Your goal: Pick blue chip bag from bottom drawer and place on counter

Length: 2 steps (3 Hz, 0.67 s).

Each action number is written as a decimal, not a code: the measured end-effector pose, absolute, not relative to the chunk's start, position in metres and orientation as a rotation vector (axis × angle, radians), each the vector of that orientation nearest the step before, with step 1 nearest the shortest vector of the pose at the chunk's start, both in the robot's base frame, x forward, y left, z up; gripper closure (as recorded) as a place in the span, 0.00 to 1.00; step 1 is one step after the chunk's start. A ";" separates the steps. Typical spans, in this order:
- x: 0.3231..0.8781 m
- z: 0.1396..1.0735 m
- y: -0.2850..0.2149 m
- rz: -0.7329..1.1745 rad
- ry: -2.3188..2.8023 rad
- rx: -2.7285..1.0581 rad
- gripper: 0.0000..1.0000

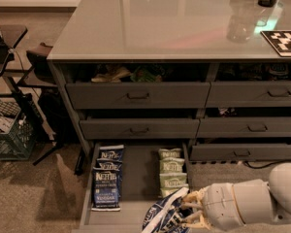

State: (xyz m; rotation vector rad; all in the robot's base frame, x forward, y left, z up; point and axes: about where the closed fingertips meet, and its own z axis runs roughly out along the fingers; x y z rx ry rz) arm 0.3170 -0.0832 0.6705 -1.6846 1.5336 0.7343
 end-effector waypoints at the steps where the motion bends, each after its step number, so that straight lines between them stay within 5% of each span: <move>1: 0.317 0.670 -0.083 0.736 1.532 -1.684 1.00; 2: 0.348 0.687 -0.071 0.693 1.483 -1.712 1.00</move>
Offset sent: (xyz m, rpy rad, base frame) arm 0.0854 0.0291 0.0465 -0.0116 -0.1486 0.0505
